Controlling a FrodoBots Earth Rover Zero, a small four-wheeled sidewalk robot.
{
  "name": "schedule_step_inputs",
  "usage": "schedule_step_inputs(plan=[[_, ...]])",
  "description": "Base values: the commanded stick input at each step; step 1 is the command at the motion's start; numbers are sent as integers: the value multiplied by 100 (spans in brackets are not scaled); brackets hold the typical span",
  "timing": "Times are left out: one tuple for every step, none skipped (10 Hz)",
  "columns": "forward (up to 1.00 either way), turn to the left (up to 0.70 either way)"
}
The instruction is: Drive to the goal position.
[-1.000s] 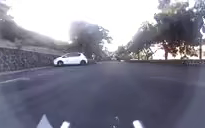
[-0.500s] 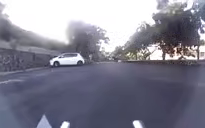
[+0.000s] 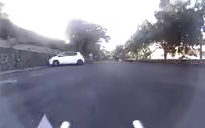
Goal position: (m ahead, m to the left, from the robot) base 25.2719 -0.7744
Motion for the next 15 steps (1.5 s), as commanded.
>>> schedule_step_inputs(plan=[[50, 0], [50, -10], [50, -28], [50, -46], [50, 0], [50, 0], [50, -21], [50, -41], [50, -50], [50, 0], [50, 0], [50, -13], [50, -45], [50, -15], [50, 0]])
